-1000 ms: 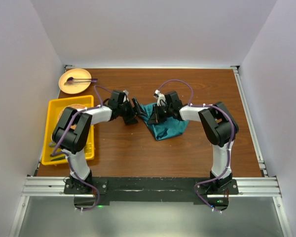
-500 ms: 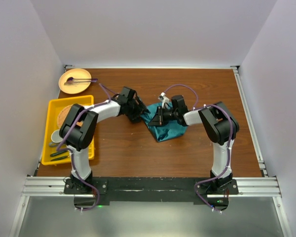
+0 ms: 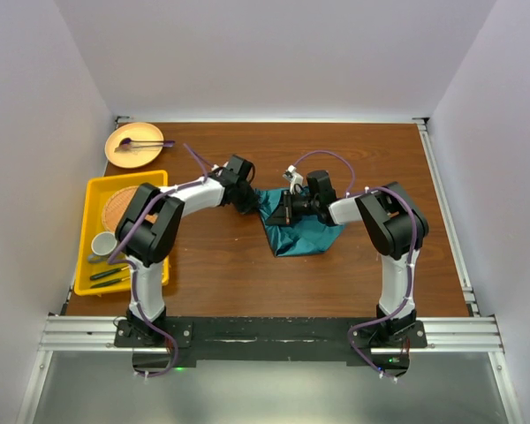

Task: Fold the napkin, place the utensils inside, and roll it up
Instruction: Roll the napkin with the utensil

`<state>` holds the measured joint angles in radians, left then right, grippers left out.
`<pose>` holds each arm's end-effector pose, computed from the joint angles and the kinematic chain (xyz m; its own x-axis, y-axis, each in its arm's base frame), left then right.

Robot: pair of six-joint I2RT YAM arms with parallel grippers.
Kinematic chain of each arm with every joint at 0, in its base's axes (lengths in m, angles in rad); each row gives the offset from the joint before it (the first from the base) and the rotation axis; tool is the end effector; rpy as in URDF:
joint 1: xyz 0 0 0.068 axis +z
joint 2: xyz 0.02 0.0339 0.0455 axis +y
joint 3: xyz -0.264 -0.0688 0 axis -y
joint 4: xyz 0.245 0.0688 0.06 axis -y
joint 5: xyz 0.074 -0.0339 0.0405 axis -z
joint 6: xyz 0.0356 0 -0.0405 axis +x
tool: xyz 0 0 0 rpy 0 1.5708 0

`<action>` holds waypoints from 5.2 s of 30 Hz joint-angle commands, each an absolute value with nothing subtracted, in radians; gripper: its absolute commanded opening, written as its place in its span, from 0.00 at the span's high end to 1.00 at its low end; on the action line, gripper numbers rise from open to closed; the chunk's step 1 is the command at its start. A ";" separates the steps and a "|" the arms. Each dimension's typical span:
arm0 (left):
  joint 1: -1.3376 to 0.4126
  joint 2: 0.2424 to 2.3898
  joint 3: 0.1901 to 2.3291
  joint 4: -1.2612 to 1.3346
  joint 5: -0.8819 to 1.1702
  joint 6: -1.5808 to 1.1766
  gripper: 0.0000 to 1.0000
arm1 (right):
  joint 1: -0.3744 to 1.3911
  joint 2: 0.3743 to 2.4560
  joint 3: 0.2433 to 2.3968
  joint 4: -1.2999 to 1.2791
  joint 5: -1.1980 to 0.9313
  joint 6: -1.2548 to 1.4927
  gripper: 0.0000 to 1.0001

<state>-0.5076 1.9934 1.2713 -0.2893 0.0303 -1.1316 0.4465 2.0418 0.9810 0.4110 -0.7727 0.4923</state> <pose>0.3577 -0.2002 0.1445 -0.7674 -0.6084 -0.2024 -0.4578 0.7410 -0.4912 0.3419 0.1912 0.1040 -0.8640 -0.0384 -0.5020 -0.4563 0.4811 0.7485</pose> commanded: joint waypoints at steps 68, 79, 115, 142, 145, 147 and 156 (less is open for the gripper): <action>-0.433 1.416 0.805 -0.132 0.057 -0.953 0.27 | 0.813 1.833 0.698 0.483 -0.052 0.540 1.00; -0.419 1.574 0.773 0.075 0.408 -0.893 0.21 | 0.586 1.993 0.704 0.720 -0.593 0.729 1.00; -0.482 1.850 0.785 0.184 0.196 -1.096 0.50 | 0.477 2.123 0.624 1.203 -0.834 0.993 1.00; -0.594 1.773 0.859 0.003 0.095 -1.158 1.00 | 0.768 1.562 0.925 -0.148 -0.020 0.368 0.32; -0.600 1.772 0.868 -0.035 0.092 -1.175 1.00 | 0.837 1.574 0.931 -0.120 0.040 0.388 0.32; -0.601 1.772 0.873 -0.047 0.097 -1.196 1.00 | 0.883 1.591 0.942 -0.103 0.115 0.374 0.32; -0.615 1.761 0.911 -0.127 0.095 -1.247 1.00 | 0.976 1.729 1.011 -0.074 0.271 0.350 0.35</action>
<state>-0.5987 1.7741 0.8783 0.0162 0.1333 -1.2243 0.9489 1.6981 0.9630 -0.1123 0.1535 0.3573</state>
